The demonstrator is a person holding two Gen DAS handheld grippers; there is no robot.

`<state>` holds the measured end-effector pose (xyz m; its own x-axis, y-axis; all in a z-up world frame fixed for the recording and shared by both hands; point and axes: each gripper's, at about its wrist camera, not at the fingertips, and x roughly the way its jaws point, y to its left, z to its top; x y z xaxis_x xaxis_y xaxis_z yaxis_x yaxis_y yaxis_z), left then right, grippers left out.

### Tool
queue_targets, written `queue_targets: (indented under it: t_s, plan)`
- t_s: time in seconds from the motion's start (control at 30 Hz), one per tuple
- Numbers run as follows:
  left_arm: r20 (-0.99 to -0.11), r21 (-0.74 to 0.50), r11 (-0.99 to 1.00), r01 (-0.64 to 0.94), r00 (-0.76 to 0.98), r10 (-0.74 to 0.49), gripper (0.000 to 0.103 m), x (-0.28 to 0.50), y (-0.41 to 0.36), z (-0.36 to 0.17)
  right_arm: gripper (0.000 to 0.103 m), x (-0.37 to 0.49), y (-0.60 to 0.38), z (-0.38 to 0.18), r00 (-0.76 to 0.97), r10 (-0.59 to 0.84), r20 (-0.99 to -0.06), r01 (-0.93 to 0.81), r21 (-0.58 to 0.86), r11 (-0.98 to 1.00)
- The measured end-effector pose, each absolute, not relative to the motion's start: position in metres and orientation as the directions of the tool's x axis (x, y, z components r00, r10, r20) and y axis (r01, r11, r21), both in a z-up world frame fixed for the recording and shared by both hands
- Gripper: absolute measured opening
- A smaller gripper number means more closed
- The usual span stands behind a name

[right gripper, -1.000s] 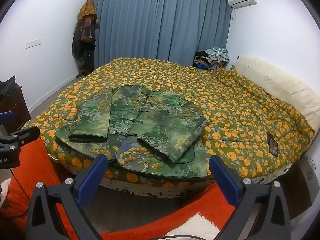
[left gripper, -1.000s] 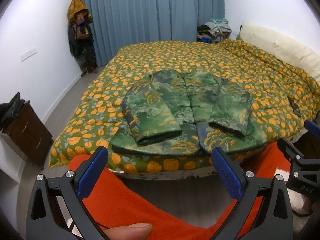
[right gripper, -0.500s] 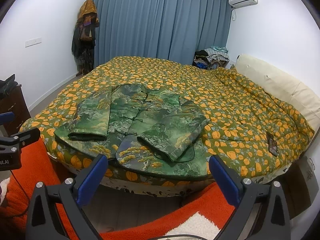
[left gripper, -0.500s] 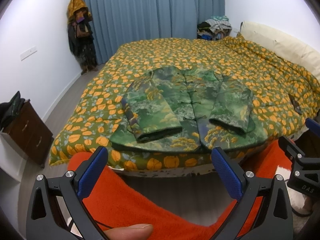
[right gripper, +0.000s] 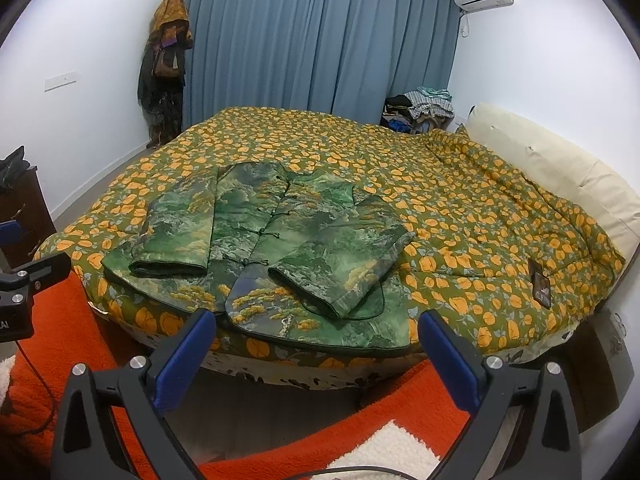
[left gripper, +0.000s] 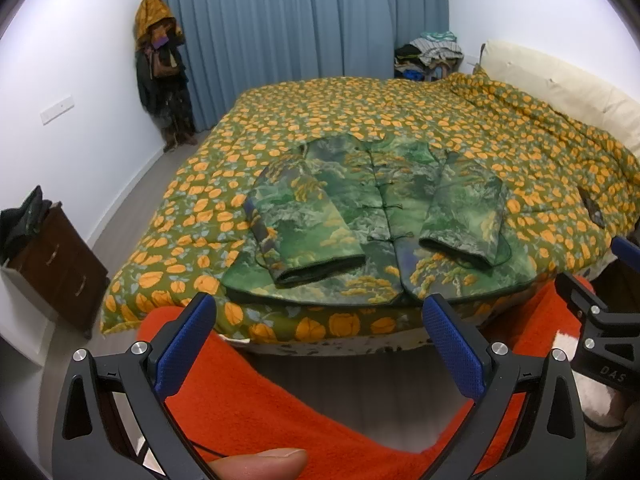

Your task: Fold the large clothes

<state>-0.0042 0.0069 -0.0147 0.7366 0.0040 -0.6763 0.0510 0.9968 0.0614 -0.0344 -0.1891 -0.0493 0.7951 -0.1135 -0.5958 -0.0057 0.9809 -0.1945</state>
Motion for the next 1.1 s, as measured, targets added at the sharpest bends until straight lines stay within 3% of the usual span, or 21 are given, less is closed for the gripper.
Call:
queue_targets:
  t_s: [1.1]
  plan:
    - [-0.683,0.081,0.995,0.054,0.730,0.016,0.103,-0.0055,0.0089,-0.0190,0.103,-0.0337,-0.1886,-0.0528,0.784,-0.130,-0.607,0.002,-0.208,0.978]
